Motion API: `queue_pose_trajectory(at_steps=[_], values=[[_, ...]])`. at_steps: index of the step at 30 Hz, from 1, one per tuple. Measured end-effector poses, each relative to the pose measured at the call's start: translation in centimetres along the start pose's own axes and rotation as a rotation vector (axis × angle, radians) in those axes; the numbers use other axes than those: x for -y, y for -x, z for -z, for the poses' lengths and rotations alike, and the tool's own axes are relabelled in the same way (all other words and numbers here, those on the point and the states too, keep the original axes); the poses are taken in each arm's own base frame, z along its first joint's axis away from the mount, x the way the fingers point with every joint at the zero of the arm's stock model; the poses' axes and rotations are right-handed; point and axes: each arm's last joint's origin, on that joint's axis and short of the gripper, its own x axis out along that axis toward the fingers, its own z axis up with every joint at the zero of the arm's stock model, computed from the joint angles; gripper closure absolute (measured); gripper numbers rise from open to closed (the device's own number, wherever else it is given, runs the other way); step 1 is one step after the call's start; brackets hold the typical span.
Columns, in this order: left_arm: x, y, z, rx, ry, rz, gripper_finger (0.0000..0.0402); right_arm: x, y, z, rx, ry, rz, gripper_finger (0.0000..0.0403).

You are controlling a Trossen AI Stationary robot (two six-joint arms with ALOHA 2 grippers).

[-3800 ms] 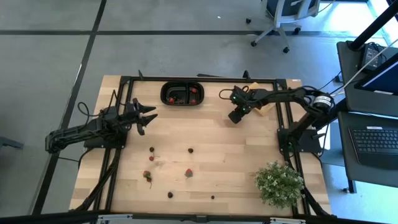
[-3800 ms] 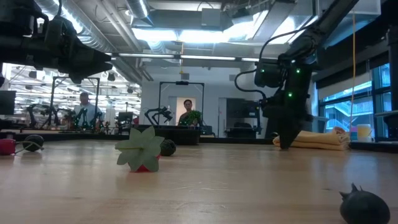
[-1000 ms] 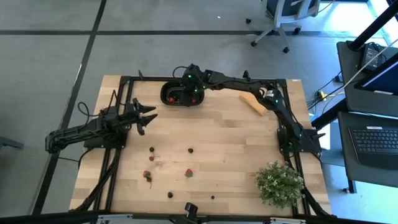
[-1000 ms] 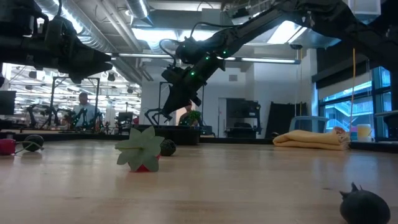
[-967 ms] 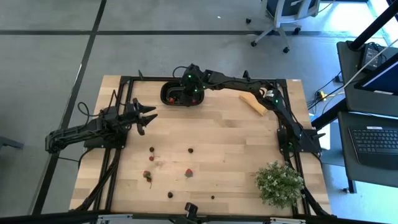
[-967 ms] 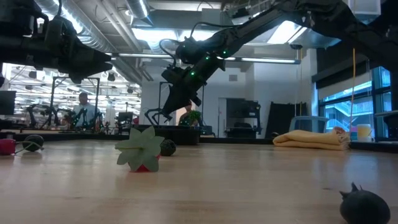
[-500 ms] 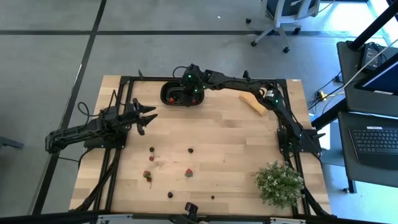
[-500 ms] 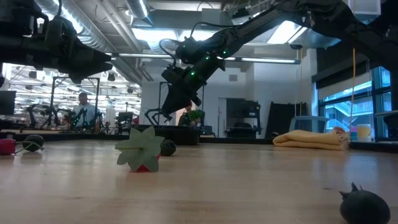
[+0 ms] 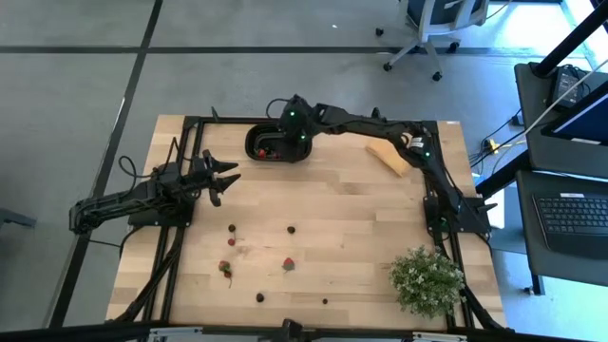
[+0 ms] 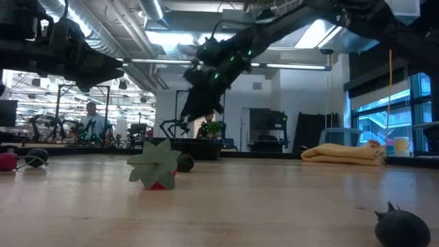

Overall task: Pick and placing Produce into tupperware
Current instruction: Put the blueberry into the black bin

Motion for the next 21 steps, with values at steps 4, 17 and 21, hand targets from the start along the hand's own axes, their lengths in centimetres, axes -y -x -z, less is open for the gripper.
queue_pose_trajectory(at_steps=[4, 17, 21], values=[[0.0, 0.0, 0.0, 0.0, 0.0, 0.0, 0.022, -2.9, 3.5, -0.7, -0.035, 0.13, -0.153, 0.0219], [0.0, 0.0, 0.0, 0.0, -0.02, 0.0, 0.022, -11.3, 7.2, 0.2, -0.137, 0.376, -0.288, 0.0219], [0.0, 0.0, 0.0, 0.0, -0.02, 0.001, 0.022, -13.0, 7.0, 0.9, -0.188, 0.337, -0.308, 0.0219]])
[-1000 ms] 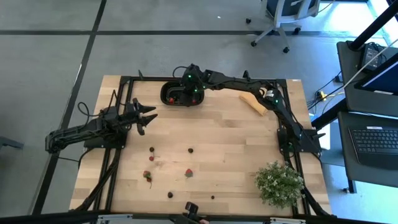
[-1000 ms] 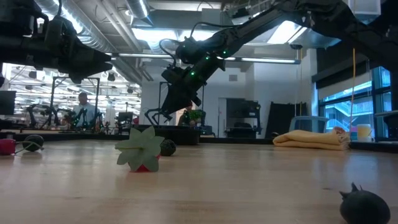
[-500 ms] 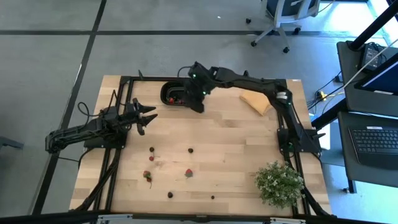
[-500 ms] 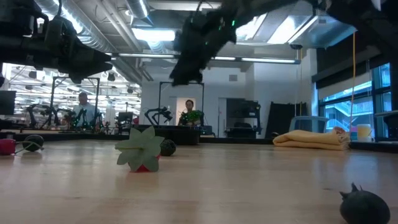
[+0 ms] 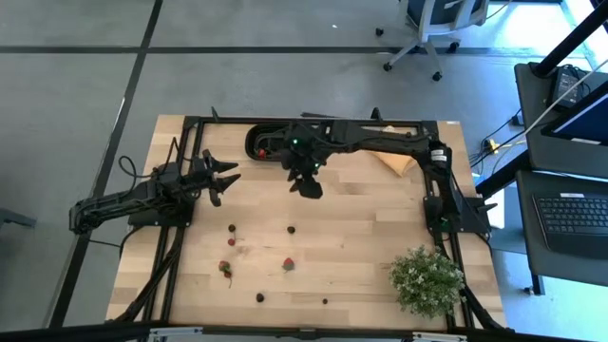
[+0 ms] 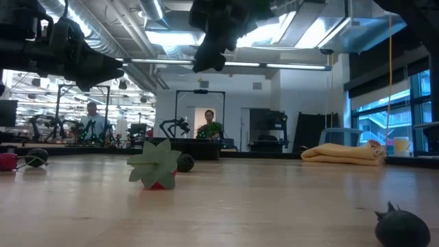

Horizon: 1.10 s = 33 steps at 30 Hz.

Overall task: Pick and placing Produce into tupperware
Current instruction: Put the blueberry into the black bin

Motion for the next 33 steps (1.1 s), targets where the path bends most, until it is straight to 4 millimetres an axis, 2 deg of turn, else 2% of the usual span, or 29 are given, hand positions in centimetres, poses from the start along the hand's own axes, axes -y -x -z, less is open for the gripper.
queue_pose_trajectory(at_steps=[3, 6, 9, 13, 19, 22, 26, 33], values=[[0.0, 0.0, 0.0, 0.0, 0.0, 0.0, 0.022, -1.2, -1.2, -0.3, 0.024, -0.002, -0.005, 0.0219], [0.0, 0.0, 0.0, 0.0, 0.0, 0.0, 0.022, -1.9, -3.4, -0.1, 0.074, -0.038, 0.022, 0.0219], [0.0, 0.0, 0.0, 0.0, 0.0, 0.001, 0.022, -2.4, -5.4, 0.7, 0.103, -0.09, 0.06, 0.0219], [0.0, 0.0, 0.0, -0.001, 0.0, 0.004, 0.022, -3.7, -7.1, 2.2, 0.11, -0.174, 0.091, 0.0219], [0.0, 0.0, 0.0, 0.0, 0.0, 0.005, 0.022, -8.2, -8.4, 4.2, 0.137, -0.215, 0.16, 0.0219], [0.0, 0.0, 0.0, 0.0, 0.0, 0.004, 0.022, -10.8, -8.3, 5.4, 0.153, -0.241, 0.221, 0.0219], [0.0, 0.0, 0.0, -0.001, 0.0, 0.004, 0.022, -14.0, -8.1, 6.8, 0.199, -0.283, 0.219, 0.0219], [0.0, 0.0, 0.0, 0.0, -0.001, 0.004, 0.022, -18.0, -9.9, 9.2, 0.161, -0.355, 0.185, 0.0219]])
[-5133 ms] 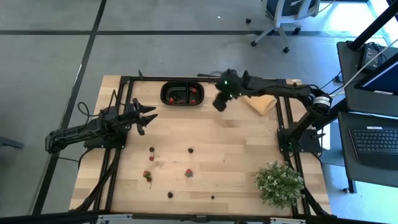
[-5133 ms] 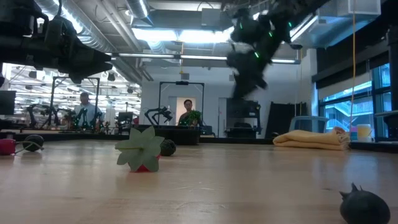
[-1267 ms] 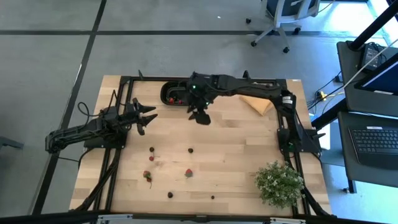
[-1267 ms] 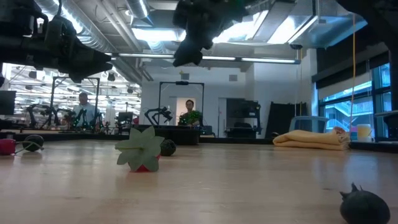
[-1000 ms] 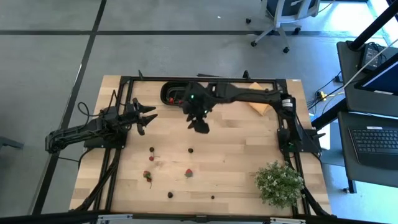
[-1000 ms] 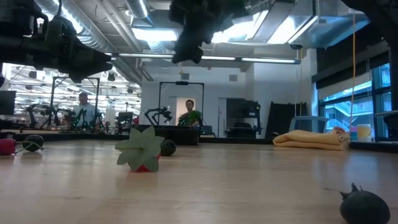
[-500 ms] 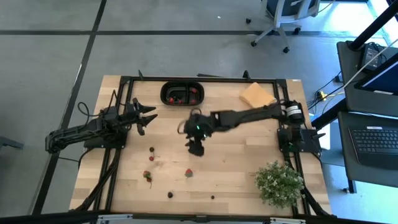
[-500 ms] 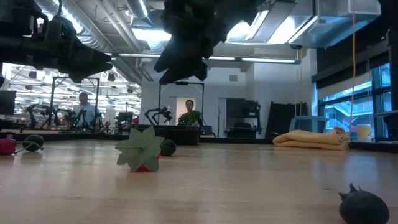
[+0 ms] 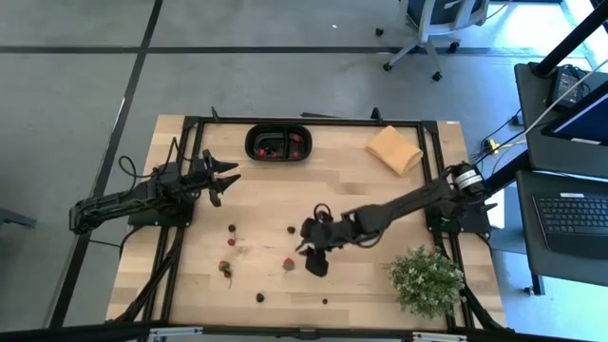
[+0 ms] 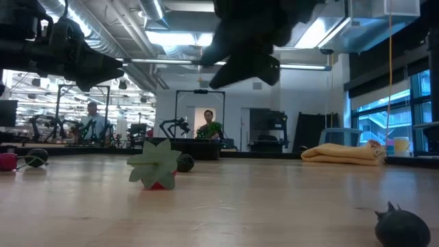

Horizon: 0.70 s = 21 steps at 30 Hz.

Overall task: Pick and placing Produce into tupperware
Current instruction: Put the blueberry into the black bin

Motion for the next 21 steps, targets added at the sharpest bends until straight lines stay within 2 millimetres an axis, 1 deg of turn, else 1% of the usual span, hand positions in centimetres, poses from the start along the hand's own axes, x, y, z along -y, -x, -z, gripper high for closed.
queue_pose_trajectory(at_steps=[2, 7, 10, 15, 21], values=[[0.0, 0.0, 0.0, 0.0, 0.0, 0.0, 0.022, -1.1, 0.1, 1.0, -0.026, 0.076, -0.006, 0.0219], [0.0, 0.0, 0.0, 0.0, 0.0, 0.0, 0.022, -4.5, 0.7, 3.5, -0.037, 0.279, -0.07, 0.0219], [0.0, 0.0, 0.0, 0.0, 0.0, 0.0, 0.022, -5.8, 0.8, 4.8, -0.061, 0.311, -0.086, 0.0219], [0.0, 0.0, 0.0, 0.0, 0.0, 0.0, 0.022, -7.1, 1.0, 6.3, -0.07, 0.357, -0.082, 0.0219], [0.0, 0.0, 0.0, 0.0, 0.0, -0.001, 0.022, -7.2, -1.0, 8.3, -0.124, 0.374, -0.049, 0.0219]])
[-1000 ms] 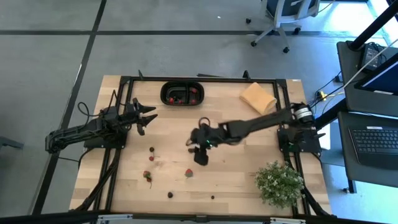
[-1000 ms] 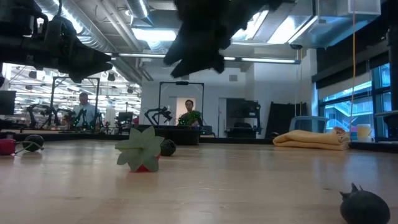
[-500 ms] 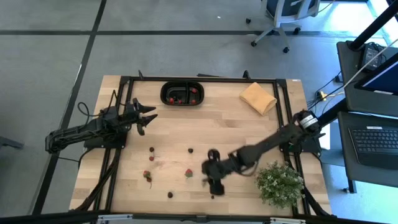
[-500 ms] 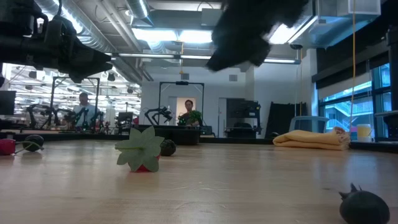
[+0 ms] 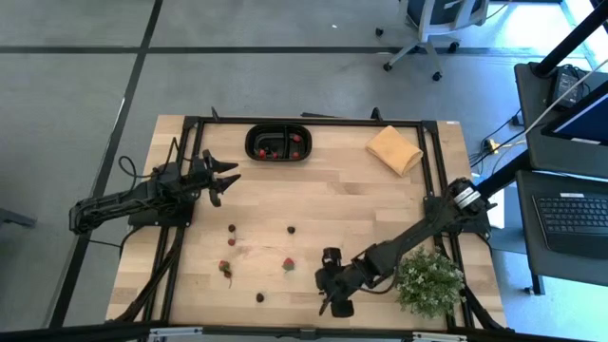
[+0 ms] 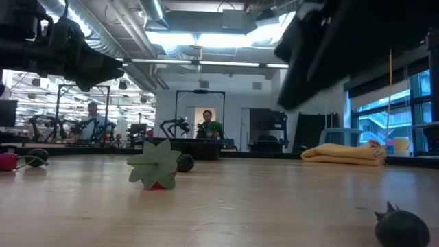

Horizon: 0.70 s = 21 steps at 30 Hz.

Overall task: Pick and placing Produce into tupperware
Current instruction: Put the blueberry into the black bin

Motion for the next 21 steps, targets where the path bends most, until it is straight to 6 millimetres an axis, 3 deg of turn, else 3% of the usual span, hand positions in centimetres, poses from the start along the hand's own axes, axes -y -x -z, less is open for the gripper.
queue_pose_trajectory(at_steps=[6, 12, 21], values=[[0.0, 0.0, 0.0, 0.0, 0.0, 0.0, 0.022, -1.1, -2.0, 1.5, -0.036, 0.024, -0.01, 0.0219], [0.0, 0.0, 0.0, 0.0, 0.0, 0.0, 0.022, -2.3, -2.7, 2.3, -0.031, 0.031, -0.039, 0.0219], [0.0, 0.0, 0.0, 0.0, 0.001, 0.0, 0.022, -2.9, -4.7, 3.7, -0.048, 0.014, -0.029, 0.022]])
